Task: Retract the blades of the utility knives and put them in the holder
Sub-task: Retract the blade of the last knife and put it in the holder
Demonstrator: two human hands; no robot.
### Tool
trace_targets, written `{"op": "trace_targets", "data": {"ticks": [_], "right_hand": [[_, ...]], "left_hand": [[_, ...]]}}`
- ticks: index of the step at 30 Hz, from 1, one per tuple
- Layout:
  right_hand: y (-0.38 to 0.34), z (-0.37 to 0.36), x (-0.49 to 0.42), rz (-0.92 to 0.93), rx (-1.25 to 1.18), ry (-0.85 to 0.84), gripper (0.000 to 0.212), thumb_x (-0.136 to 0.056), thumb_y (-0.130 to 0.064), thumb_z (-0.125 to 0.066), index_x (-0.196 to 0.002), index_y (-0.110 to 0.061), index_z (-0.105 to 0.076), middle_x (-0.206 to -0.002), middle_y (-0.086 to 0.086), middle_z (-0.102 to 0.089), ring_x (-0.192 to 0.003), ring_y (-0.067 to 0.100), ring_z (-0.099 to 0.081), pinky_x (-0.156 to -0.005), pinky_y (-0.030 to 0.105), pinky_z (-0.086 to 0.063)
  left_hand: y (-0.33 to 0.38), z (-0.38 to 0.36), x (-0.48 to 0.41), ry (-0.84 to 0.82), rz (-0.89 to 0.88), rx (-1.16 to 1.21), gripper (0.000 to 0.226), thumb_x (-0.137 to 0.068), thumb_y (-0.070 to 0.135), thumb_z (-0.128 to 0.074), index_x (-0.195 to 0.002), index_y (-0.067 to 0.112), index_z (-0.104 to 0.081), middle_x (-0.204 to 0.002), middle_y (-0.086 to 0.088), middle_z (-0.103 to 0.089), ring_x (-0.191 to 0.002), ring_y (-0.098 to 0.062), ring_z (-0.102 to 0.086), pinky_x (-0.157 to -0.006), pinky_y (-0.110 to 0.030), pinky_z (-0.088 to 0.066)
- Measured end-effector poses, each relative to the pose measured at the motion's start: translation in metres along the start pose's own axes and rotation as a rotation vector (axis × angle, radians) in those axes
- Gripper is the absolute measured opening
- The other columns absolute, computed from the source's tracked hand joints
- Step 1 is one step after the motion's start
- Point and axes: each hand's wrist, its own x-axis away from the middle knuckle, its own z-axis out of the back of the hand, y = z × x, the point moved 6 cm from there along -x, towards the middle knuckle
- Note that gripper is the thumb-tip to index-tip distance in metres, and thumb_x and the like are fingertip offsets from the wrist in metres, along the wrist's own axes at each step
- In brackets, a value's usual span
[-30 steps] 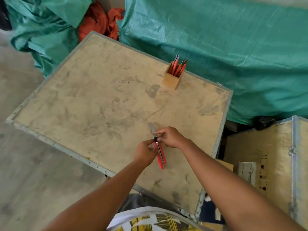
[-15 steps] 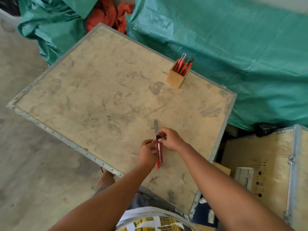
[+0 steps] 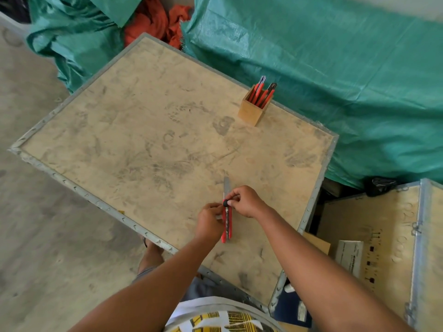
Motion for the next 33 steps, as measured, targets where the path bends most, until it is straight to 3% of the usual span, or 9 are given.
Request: {"op": "trace_targets", "data": {"ticks": [2,6,8,12,14,22,27,30,33], "right_hand": [[0.0,-0.002,0.001,-0.006,-0.008,0.009,0.014,-0.089,-0.01,-0.072,-0.101,-0.014,-0.078,-0.101,0.004,-0.077,-0.091,0.014,-0.071,-0.08,0.025,-0.056],[0.001,-0.003,0.001,0.012,0.009,0.037,0.017,-0.086,-0.009,-0.077,-0.102,-0.014,-0.08,-0.094,0.003,-0.078,-0.077,0.006,-0.066,-0.063,0.011,-0.045],[0.001,-0.002,0.003,0.024,0.024,0.055,0.017,-0.086,-0.01,-0.077,-0.101,-0.017,-0.081,-0.087,-0.004,-0.072,-0.071,-0.002,-0.059,-0.061,0.011,-0.042],[0.005,-0.003,0.005,0.009,-0.033,0.054,0.019,-0.085,-0.006,-0.075,-0.095,-0.021,-0.08,-0.094,0.002,-0.076,-0.085,0.016,-0.073,-0.081,0.036,-0.063],[0.01,-0.002,0.007,-0.021,-0.077,0.058,0.022,-0.086,-0.004,-0.073,-0.091,-0.025,-0.078,-0.096,0.005,-0.076,-0.086,0.021,-0.075,-0.08,0.042,-0.065],[0.015,-0.006,0.017,-0.044,-0.247,0.077,0.019,-0.086,-0.006,-0.075,-0.098,-0.021,-0.078,-0.1,-0.001,-0.076,-0.099,0.019,-0.073,-0.085,0.041,-0.064],[0.018,-0.008,0.024,-0.031,-0.312,0.062,0.023,-0.087,-0.003,-0.074,-0.104,-0.017,-0.078,-0.107,-0.001,-0.076,-0.105,0.015,-0.07,-0.097,0.032,-0.056],[0.016,-0.009,0.029,-0.038,-0.418,0.054,0.028,-0.088,0.002,-0.072,-0.113,-0.012,-0.075,-0.102,0.002,-0.072,-0.103,0.02,-0.069,-0.093,0.038,-0.06],[0.01,-0.008,0.032,-0.039,-0.557,0.073,0.033,-0.089,0.003,-0.071,-0.118,-0.013,-0.073,-0.118,0.009,-0.067,-0.114,0.022,-0.066,-0.085,0.037,-0.064]], "left_hand": [[0.0,0.001,0.001,0.006,-0.018,-0.016,0.04,-0.078,-0.014,-0.062,-0.112,0.003,-0.072,-0.123,-0.01,-0.061,-0.098,-0.011,-0.055,-0.067,0.008,-0.037],[-0.002,0.001,0.004,0.029,0.002,0.0,0.036,-0.08,-0.01,-0.065,-0.113,0.003,-0.071,-0.125,-0.01,-0.059,-0.099,-0.014,-0.056,-0.067,0.005,-0.037],[-0.001,-0.001,0.01,0.022,0.016,0.002,0.035,-0.079,-0.003,-0.07,-0.113,0.005,-0.071,-0.127,-0.007,-0.056,-0.098,-0.015,-0.057,-0.07,-0.002,-0.039],[0.0,-0.017,0.028,-0.02,-0.037,-0.015,0.03,-0.078,-0.001,-0.07,-0.107,0.008,-0.073,-0.127,-0.003,-0.052,-0.074,-0.002,-0.053,-0.059,0.002,-0.041],[0.0,-0.019,0.03,-0.024,-0.062,-0.022,0.032,-0.08,-0.002,-0.068,-0.11,0.008,-0.072,-0.129,-0.006,-0.053,-0.074,0.002,-0.05,-0.06,0.002,-0.041],[-0.01,-0.002,0.024,-0.019,0.086,0.144,0.049,-0.074,-0.018,-0.064,-0.118,0.004,-0.069,-0.127,-0.007,-0.063,-0.097,-0.013,-0.06,-0.065,-0.006,-0.049],[-0.011,0.009,0.023,-0.056,0.113,0.239,0.047,-0.076,-0.008,-0.07,-0.117,0.014,-0.071,-0.102,0.0,-0.073,-0.1,-0.013,-0.065,-0.085,-0.022,-0.049],[-0.008,0.021,0.019,-0.061,0.11,0.309,0.045,-0.076,-0.006,-0.073,-0.116,0.014,-0.071,-0.094,0.004,-0.071,-0.094,-0.009,-0.065,-0.081,-0.017,-0.052],[-0.005,0.035,0.014,-0.061,0.098,0.359,0.044,-0.075,-0.008,-0.074,-0.114,0.012,-0.072,-0.092,0.004,-0.073,-0.091,-0.004,-0.067,-0.076,-0.011,-0.054]]}}
